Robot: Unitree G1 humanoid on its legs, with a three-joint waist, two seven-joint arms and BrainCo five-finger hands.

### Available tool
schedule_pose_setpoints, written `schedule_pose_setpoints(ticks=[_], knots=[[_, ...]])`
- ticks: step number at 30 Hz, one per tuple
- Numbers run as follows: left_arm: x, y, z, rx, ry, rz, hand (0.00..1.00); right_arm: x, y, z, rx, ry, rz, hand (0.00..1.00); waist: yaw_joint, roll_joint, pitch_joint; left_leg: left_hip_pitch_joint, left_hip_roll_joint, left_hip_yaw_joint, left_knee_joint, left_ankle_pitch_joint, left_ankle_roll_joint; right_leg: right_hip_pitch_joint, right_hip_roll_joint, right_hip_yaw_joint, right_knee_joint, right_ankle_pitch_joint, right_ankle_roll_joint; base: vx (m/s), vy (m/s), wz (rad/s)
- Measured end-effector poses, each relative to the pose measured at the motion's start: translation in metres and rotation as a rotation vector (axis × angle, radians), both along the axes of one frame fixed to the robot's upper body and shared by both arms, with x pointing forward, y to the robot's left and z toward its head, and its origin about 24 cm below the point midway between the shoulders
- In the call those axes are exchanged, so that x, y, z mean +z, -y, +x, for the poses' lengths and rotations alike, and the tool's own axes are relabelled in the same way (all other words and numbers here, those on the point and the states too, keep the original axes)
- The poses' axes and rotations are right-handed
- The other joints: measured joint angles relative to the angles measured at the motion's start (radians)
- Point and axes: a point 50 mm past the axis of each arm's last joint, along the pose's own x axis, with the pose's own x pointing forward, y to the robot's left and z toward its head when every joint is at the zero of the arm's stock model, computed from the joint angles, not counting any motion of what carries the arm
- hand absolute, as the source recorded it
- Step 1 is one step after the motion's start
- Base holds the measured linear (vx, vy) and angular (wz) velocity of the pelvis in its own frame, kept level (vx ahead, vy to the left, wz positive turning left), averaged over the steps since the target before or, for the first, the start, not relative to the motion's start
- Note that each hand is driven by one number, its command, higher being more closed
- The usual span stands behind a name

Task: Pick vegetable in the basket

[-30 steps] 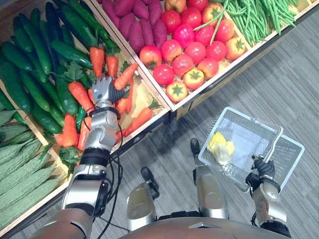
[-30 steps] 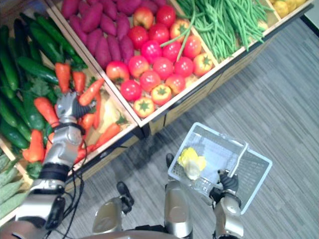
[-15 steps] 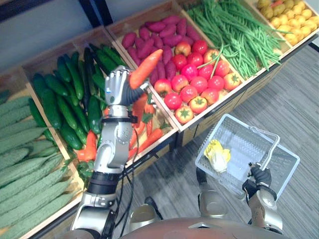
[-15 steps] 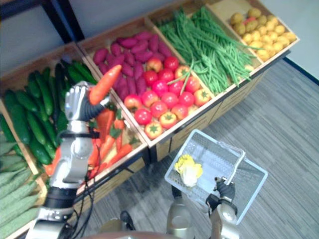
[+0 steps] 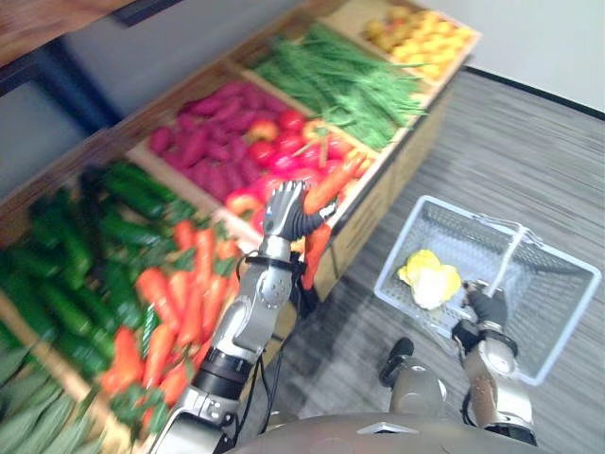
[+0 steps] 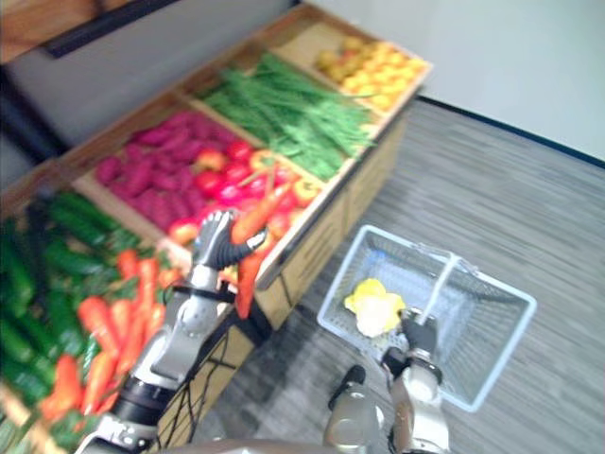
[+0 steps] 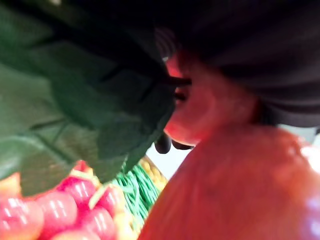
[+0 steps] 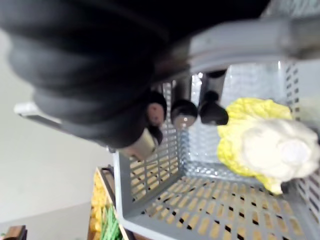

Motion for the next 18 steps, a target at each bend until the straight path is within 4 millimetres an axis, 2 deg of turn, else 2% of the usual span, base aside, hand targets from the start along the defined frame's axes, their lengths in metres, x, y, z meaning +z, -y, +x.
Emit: schedule_pose_setpoints(ticks=[2,3,4,5,6,7,8,9,10,11,12,13,14,15,16,18], knots=[[-0.015,0.014,-0.003,-0.042,-0.084,-0.022,1.0,0.002,-0.014,0.002,0.091,0.015,0.023,1.0,-0.015,0.002,0.0,-0.001,0.074,0.011,0.155,0.007,0.011,-0.01,0.061,0.069,-0.002,-0.021,-0.008,0.27,-0.214,-1.28],[-0.021,0.021,-0.006,-0.066,-0.119,-0.039,1.0,0.004,-0.022,0.002,0.139,0.022,0.042,1.0,-0.014,0.004,-0.001,-0.01,0.126,-0.005,0.271,0.03,0.047,-0.004,0.102,0.112,-0.025,-0.024,-0.012,0.29,-0.208,-1.43],[-0.027,0.029,-0.009,-0.094,-0.155,-0.061,1.0,0.006,-0.033,0.0,0.199,0.032,0.064,1.0,-0.01,0.016,0.0,-0.051,0.199,-0.085,0.446,0.097,0.144,0.027,0.159,0.156,-0.08,-0.025,-0.024,0.34,-0.2,-1.81],[-0.029,0.033,-0.01,-0.11,-0.175,-0.087,1.0,0.011,-0.045,0.001,0.263,0.057,0.087,1.0,-0.01,0.025,0.004,-0.128,0.218,-0.227,0.59,0.087,0.172,0.051,0.212,0.213,-0.136,-0.013,-0.035,0.26,-0.12,-1.64],[-0.028,0.035,-0.01,-0.112,-0.176,-0.101,1.0,0.015,-0.05,0.003,0.29,0.073,0.098,1.0,-0.01,0.028,0.006,-0.184,0.191,-0.324,0.636,0.043,0.158,0.056,0.234,0.248,-0.16,-0.002,-0.041,0.27,-0.023,-2.01],[-0.026,0.036,-0.008,-0.114,-0.175,-0.117,1.0,0.022,-0.067,0.007,0.359,0.107,0.119,1.0,0.01,0.029,0.007,-0.312,0.095,-0.524,0.676,-0.054,0.117,0.065,0.275,0.333,-0.217,0.027,-0.052,0.16,0.018,-1.79],[-0.027,0.035,-0.007,-0.11,-0.176,-0.122,1.0,0.024,-0.074,0.008,0.39,0.116,0.128,1.0,0.026,0.028,0.008,-0.343,0.062,-0.568,0.664,-0.087,0.115,0.072,0.293,0.376,-0.239,0.04,-0.057,0.23,0.081,-2.31],[-0.03,0.034,-0.007,-0.104,-0.188,-0.125,1.0,0.028,-0.089,0.01,0.457,0.134,0.164,1.0,0.047,0.025,0.012,-0.388,0.011,-0.625,0.605,-0.137,0.13,0.103,0.315,0.441,-0.285,0.063,-0.056,0.14,0.075,-1.76],[-0.032,0.033,-0.008,-0.1,-0.195,-0.118,1.0,0.031,-0.099,0.011,0.508,0.148,0.186,1.0,0.05,0.024,0.019,-0.421,-0.027,-0.673,0.542,-0.155,0.133,0.124,0.322,0.489,-0.305,0.068,-0.054,0.2,0.122,-1.82],[-0.032,0.029,-0.008,-0.079,-0.186,-0.134,1.0,0.034,-0.104,0.013,0.532,0.163,0.21,1.0,0.059,0.021,0.031,-0.447,-0.074,-0.748,0.459,-0.161,0.12,0.137,0.323,0.539,-0.31,0.068,-0.053,0.13,0.124,-1.71],[-0.029,0.029,-0.007,-0.073,-0.178,-0.144,1.0,0.036,-0.106,0.013,0.546,0.173,0.226,1.0,0.083,0.024,0.032,-0.469,-0.125,-0.863,0.317,-0.14,0.086,0.141,0.331,0.59,-0.319,0.073,-0.044,0.12,0.135,-1.66],[-0.029,0.029,-0.007,-0.074,-0.176,-0.146,1.0,0.036,-0.107,0.012,0.562,0.174,0.23,1.0,0.095,0.036,0.029,-0.47,-0.133,-0.913,0.23,-0.109,0.057,0.148,0.344,0.616,-0.337,0.081,-0.033,0.11,0.171,-1.78],[-0.031,0.026,-0.007,-0.069,-0.178,-0.137,1.0,0.035,-0.108,0.01,0.592,0.172,0.237,1.0,0.097,0.067,0.031,-0.476,-0.101,-0.924,0.192,-0.018,0.09,0.189,0.376,0.658,-0.395,0.107,0.004,0.17,0.228,-1.24],[-0.032,0.024,-0.006,-0.065,-0.182,-0.126,1.0,0.035,-0.11,0.008,0.6,0.171,0.246,1.0,0.098,0.063,0.033,-0.462,-0.103,-0.897,0.189,-0.034,0.099,0.209,0.371,0.682,-0.432,0.126,0.025,0.21,0.28,-0.98],[-0.029,0.025,-0.004,-0.071,-0.173,-0.127,1.0,0.04,-0.11,0.008,0.601,0.19,0.27,1.0,0.082,0.038,0.045,-0.44,-0.121,-0.875,0.16,-0.031,0.106,0.199,0.35,0.69,-0.427,0.142,0.036,0.19,0.226,-0.44],[-0.026,0.026,-0.002,-0.076,-0.162,-0.123,1.0,0.043,-0.11,0.008,0.597,0.202,0.299,1.0,0.072,0.015,0.053,-0.406,-0.14,-0.839,0.082,0.004,0.119,0.164,0.335,0.709,-0.381,0.119,0.05,0.15,0.136,-0.34]])
